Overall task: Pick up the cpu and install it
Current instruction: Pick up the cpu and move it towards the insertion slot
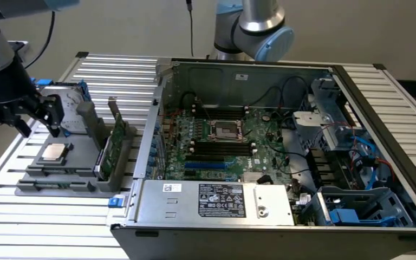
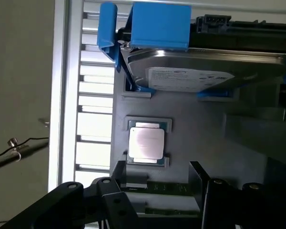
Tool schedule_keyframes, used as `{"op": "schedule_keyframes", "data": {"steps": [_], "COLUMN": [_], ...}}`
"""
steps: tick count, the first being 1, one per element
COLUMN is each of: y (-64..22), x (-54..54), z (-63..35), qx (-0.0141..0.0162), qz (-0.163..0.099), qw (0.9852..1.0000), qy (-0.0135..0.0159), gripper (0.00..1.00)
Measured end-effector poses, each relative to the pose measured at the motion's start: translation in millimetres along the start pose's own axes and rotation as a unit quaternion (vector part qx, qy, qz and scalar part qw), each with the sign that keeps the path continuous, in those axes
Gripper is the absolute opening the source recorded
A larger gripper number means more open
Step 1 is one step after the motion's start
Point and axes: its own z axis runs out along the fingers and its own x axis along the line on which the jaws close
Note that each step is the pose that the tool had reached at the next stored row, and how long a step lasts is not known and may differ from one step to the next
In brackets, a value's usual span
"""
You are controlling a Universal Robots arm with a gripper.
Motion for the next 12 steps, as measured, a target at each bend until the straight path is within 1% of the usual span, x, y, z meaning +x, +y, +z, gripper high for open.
{"op": "schedule_keyframes", "data": {"steps": [12], "y": [-0.9], "x": [-1.5], "z": [21.8], "qx": [0.0], "qz": [-0.001], "qw": [1.0], "qy": [0.0001], "gripper": [0.64]}}
